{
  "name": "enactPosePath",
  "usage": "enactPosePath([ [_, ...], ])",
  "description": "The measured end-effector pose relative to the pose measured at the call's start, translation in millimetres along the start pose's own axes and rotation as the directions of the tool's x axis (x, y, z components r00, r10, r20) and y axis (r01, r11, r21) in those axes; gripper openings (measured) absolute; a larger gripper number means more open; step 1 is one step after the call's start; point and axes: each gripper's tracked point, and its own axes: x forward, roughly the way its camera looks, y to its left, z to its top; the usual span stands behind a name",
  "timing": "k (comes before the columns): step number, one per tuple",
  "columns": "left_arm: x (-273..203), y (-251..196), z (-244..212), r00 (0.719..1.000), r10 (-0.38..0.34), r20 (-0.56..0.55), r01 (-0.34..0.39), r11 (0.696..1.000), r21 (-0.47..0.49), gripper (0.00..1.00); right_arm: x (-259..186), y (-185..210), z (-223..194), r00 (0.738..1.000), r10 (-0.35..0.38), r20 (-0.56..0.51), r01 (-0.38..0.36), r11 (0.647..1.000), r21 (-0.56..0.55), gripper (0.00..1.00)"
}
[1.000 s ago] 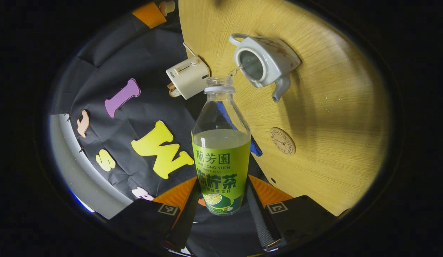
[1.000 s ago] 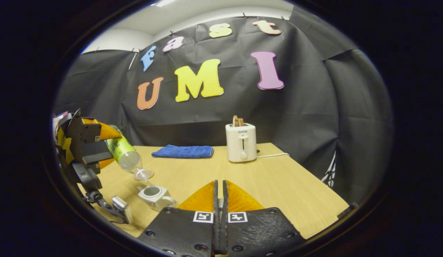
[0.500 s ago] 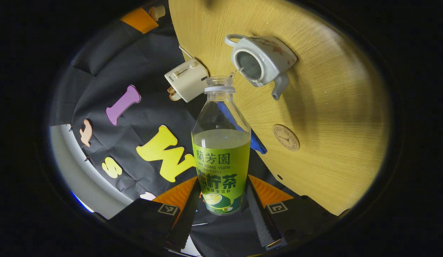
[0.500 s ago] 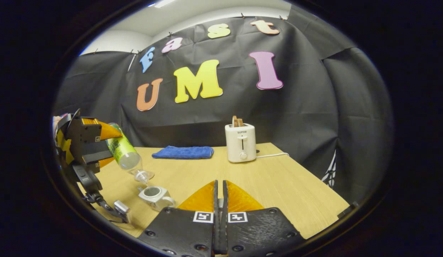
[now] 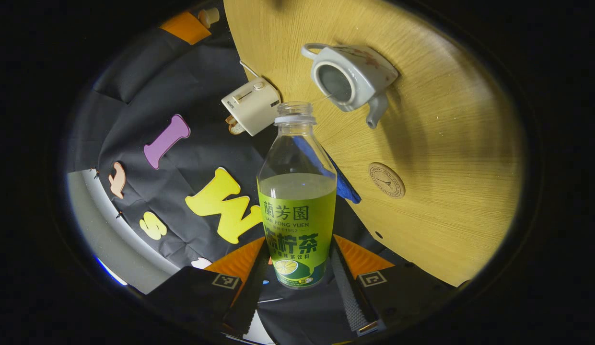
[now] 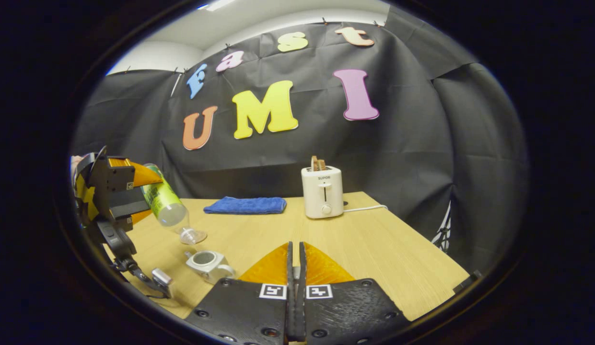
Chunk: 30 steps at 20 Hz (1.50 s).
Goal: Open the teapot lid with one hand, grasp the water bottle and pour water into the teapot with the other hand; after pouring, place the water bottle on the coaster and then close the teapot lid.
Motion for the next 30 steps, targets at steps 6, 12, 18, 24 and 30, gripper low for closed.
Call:
enactPosePath([
  [6, 1.5, -3.0, 1.8, 1.0, -0.009, 0.008, 0.01, 0.999, -0.052, 0.74, -1.3, -0.6, 0.4, 1.0, 0.0, 0.002, 0.0, 1.0, 0.002, 0.0],
  [12, 1.6, -29.3, 10.4, 0.992, -0.117, 0.053, 0.128, 0.946, -0.297, 0.75, -3.0, -3.8, 3.3, 1.0, -0.008, 0.008, 0.008, 1.0, 0.01, 0.0],
  [18, -23.4, -60.6, 22.4, 0.953, -0.247, 0.177, 0.301, 0.683, -0.666, 0.75, -5.8, -4.0, 12.2, 1.0, -0.019, 0.021, 0.018, 1.0, 0.007, 0.0],
  [24, -41.1, -82.0, 9.1, 0.951, -0.213, 0.224, 0.287, 0.34, -0.896, 0.75, -14.6, 15.9, 38.6, 0.998, 0.005, 0.064, -0.004, 1.0, -0.012, 0.0],
  [30, -43.7, -87.0, -5.1, 0.956, -0.152, 0.251, 0.236, -0.111, -0.965, 0.75, -24.0, 41.9, 53.7, 0.995, 0.042, 0.089, -0.04, 0.999, -0.023, 0.0],
])
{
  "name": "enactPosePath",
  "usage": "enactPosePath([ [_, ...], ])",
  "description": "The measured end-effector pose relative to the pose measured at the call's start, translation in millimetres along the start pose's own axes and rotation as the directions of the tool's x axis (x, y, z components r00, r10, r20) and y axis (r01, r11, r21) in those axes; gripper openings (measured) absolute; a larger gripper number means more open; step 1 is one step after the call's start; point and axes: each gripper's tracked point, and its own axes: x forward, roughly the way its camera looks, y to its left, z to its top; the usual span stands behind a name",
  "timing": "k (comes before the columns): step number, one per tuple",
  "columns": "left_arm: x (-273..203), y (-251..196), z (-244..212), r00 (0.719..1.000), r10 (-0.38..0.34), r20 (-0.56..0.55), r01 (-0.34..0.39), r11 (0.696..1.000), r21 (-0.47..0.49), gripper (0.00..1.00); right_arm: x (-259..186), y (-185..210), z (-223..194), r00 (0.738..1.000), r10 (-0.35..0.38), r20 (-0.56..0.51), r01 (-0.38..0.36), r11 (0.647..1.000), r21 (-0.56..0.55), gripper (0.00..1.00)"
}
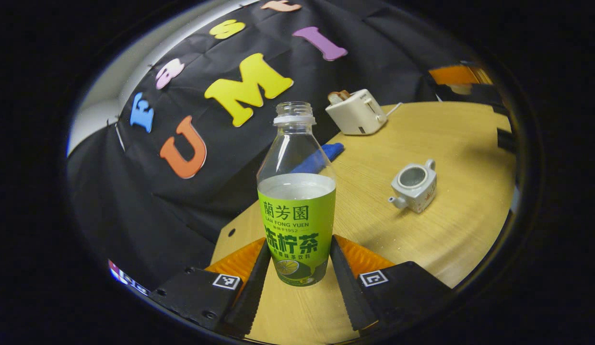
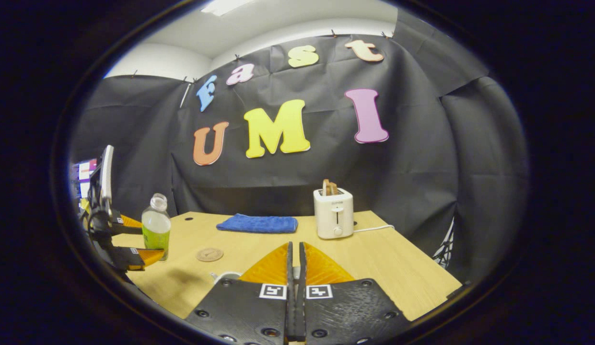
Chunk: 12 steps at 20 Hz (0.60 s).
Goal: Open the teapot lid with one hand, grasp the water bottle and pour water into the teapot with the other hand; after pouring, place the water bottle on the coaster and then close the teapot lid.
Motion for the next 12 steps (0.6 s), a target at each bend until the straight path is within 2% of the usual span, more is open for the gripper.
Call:
enactPosePath([
  [4, 6.4, 10.2, 3.7, 0.999, 0.003, 0.04, 0.008, 0.968, -0.25, 0.75, 1.0, 13.2, 1.9, 1.0, 0.015, -0.005, -0.015, 1.0, 0.006, 0.0],
  [7, 21.5, 18.2, 17.9, 0.995, -0.005, 0.103, 0.046, 0.915, -0.4, 0.75, 3.0, 22.2, -3.8, 0.999, 0.033, -0.017, -0.033, 0.999, 0.005, 0.0],
  [8, 27.7, 21.9, 22.6, 0.993, -0.002, 0.118, 0.052, 0.904, -0.424, 0.75, 5.0, 24.2, -6.7, 0.999, 0.037, -0.026, -0.037, 0.999, -0.001, 0.0],
  [10, 40.3, 30.3, 31.2, 0.991, 0.024, 0.133, 0.036, 0.9, -0.435, 0.72, 6.8, 25.6, -8.9, 0.999, 0.038, -0.033, -0.038, 0.999, -0.002, 0.0],
  [12, 52.6, 36.3, 40.5, 0.987, 0.044, 0.154, 0.03, 0.894, -0.447, 0.75, 10.4, 27.8, -13.0, 0.998, 0.04, -0.041, -0.04, 0.999, -0.001, 0.0],
])
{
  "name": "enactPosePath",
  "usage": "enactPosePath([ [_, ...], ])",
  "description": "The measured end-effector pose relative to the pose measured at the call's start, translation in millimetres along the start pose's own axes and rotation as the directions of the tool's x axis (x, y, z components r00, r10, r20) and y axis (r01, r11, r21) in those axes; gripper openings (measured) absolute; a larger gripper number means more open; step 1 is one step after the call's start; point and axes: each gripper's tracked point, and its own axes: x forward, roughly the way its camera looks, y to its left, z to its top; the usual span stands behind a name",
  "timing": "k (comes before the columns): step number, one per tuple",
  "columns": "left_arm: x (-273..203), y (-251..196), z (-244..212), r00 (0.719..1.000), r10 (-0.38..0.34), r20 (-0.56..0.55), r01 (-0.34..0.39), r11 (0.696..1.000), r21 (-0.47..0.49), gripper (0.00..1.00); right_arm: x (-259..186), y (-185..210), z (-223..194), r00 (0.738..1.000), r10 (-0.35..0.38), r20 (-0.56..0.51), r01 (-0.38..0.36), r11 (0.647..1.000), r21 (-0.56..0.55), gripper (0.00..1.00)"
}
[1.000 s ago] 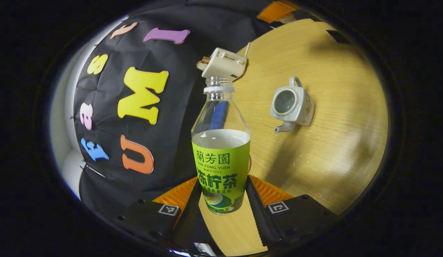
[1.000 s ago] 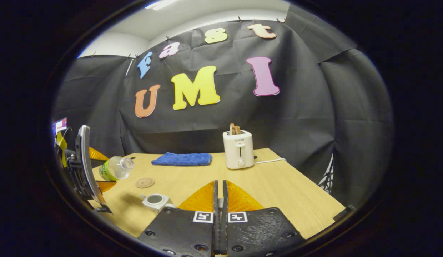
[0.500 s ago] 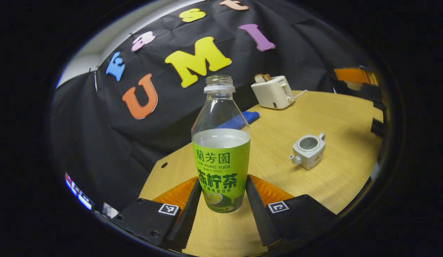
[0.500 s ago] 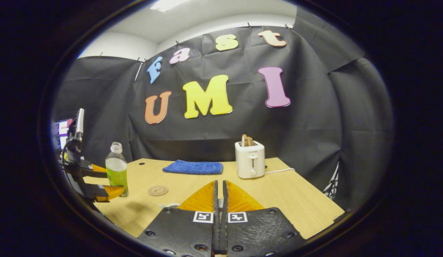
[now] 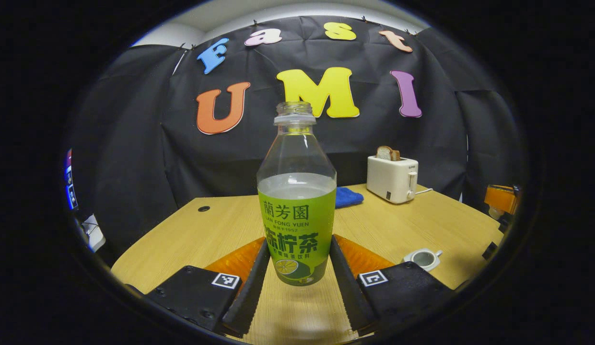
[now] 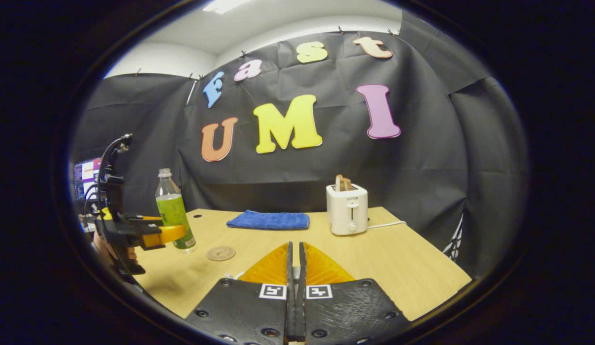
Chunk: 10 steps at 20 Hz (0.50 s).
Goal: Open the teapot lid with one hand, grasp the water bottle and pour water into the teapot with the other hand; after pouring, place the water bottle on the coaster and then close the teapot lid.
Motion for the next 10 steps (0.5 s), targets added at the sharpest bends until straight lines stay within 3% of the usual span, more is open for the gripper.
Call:
enactPosePath([
  [4, 32.0, 2.2, 10.2, 0.998, 0.002, 0.064, 0.002, 0.998, -0.063, 0.75, 5.4, 3.4, -9.3, 1.0, 0.008, -0.02, -0.008, 1.0, 0.001, 0.0],
  [10, 76.3, 5.7, -12.4, 1.0, 0.002, 0.009, -0.001, 0.998, -0.064, 0.75, 17.1, -0.3, -26.0, 0.998, 0.003, -0.065, -0.002, 1.0, 0.015, 0.0],
])
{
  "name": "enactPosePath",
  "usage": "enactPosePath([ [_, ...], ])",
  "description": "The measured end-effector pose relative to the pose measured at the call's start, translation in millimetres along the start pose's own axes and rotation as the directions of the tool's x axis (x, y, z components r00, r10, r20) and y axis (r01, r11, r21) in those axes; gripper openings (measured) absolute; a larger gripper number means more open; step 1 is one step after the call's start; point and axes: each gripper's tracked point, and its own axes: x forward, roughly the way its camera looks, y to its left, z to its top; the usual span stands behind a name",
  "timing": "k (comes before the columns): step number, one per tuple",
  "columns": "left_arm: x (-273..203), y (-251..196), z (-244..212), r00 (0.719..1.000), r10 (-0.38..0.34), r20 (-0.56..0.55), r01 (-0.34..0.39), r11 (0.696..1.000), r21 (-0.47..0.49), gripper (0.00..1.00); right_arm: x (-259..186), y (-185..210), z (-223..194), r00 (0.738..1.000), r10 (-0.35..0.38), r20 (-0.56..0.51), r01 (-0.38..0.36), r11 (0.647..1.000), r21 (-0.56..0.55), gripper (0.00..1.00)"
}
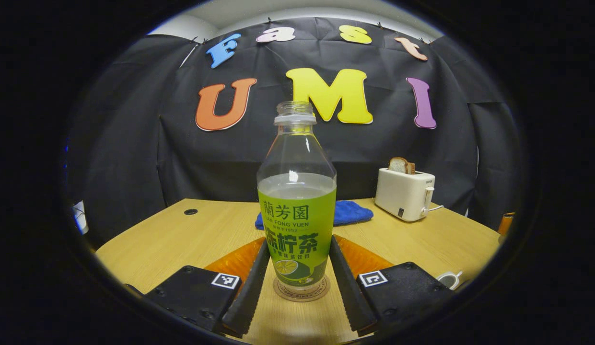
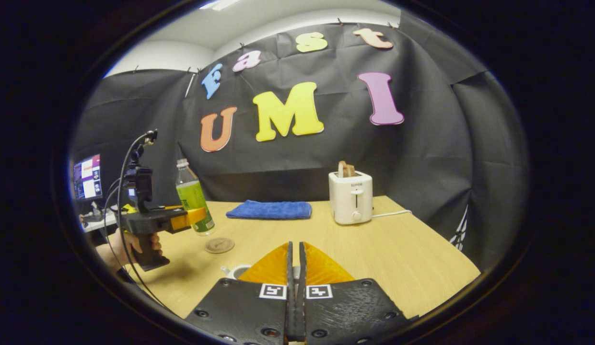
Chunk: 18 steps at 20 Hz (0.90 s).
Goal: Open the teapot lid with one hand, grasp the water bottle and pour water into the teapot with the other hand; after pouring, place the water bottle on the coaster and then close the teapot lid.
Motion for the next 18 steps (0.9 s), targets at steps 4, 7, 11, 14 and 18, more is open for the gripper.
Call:
enactPosePath([
  [4, 14.1, -2.9, -19.8, 0.999, -0.01, -0.044, 0.01, 1.0, -0.007, 0.75, 13.2, -9.1, -11.8, 1.0, -0.013, -0.024, 0.013, 1.0, 0.005, 0.0],
  [7, 20.4, -4.1, -28.1, 0.998, -0.012, -0.065, 0.012, 1.0, 0.001, 0.76, 19.7, -10.2, -21.8, 0.999, -0.012, -0.051, 0.013, 1.0, 0.008, 0.0],
  [11, 23.6, -2.6, -36.0, 0.997, -0.004, -0.081, 0.004, 1.0, -0.006, 0.75, 22.7, -8.2, -24.9, 0.998, -0.007, -0.057, 0.008, 1.0, 0.011, 0.0],
  [14, 23.7, -4.0, -40.2, 0.996, -0.01, -0.091, 0.009, 1.0, -0.008, 0.77, 22.2, -8.2, -25.0, 0.998, -0.006, -0.06, 0.007, 1.0, 0.01, 0.0],
  [18, 23.3, -4.4, -42.6, 0.996, 0.003, -0.093, -0.002, 1.0, 0.016, 0.8, 22.2, -7.6, -24.8, 0.998, -0.008, -0.059, 0.009, 1.0, 0.01, 0.0],
])
